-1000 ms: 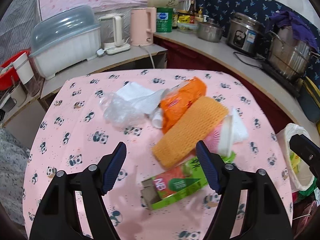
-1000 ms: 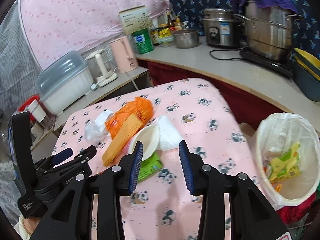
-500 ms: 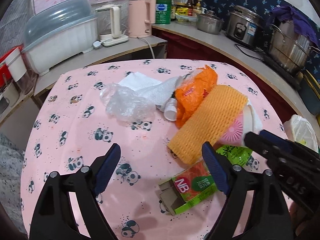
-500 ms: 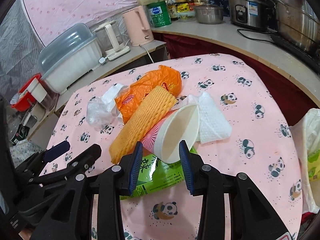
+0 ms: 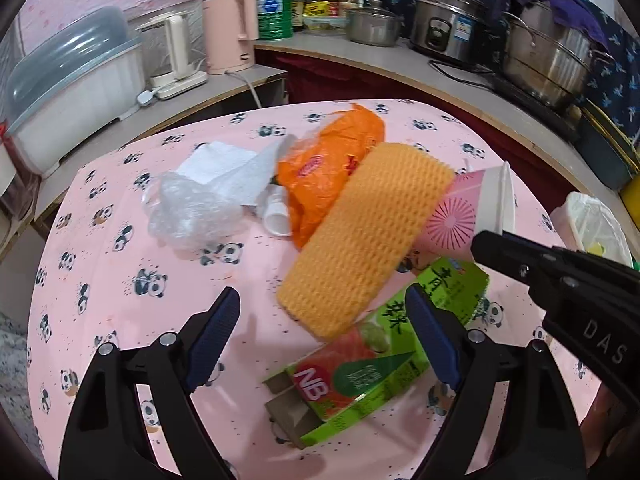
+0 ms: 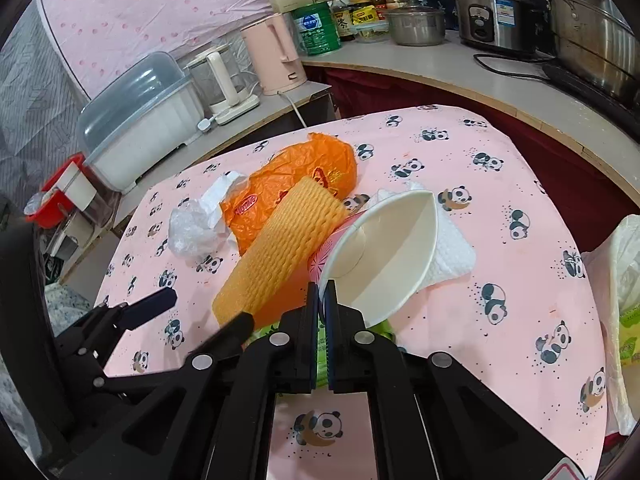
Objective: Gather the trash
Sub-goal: 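Grasp the orange mesh foam sleeve with left gripper while right gripper grasps pink paper cup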
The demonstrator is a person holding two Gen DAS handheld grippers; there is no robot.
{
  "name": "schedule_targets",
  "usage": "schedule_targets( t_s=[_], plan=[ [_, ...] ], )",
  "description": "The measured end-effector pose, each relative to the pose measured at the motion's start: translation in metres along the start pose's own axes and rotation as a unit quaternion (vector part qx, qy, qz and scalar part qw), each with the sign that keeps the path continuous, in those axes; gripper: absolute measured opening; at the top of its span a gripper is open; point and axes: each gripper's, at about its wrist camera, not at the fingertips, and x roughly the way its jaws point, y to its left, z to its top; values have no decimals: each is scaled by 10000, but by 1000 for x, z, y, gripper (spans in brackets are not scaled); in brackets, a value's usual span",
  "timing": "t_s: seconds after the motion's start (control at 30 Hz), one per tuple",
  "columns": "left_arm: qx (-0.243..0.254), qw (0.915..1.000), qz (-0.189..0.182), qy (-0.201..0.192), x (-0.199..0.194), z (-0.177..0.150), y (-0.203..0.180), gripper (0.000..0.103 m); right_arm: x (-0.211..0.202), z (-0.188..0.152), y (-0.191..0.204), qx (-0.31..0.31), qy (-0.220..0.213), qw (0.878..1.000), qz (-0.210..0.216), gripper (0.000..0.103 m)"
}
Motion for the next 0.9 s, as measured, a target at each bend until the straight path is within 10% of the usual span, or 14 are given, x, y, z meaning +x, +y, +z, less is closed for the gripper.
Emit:
schedule_targets(
  t_s=[0.23, 0.57, 0.9],
  plan=[
    [-121, 9998, 65, 127, 21, 10, -8, 81, -14, 5, -7, 54, -155, 9998, 62, 4],
    [-218, 9995, -5, 247, 23, 17, -15, 18, -28, 5, -15, 99, -275, 9996, 51, 4],
    [-116, 9999, -29, -90, -17, 23, -43, 9, -68, 3, -30, 205, -618, 9979, 3, 4]
  ],
)
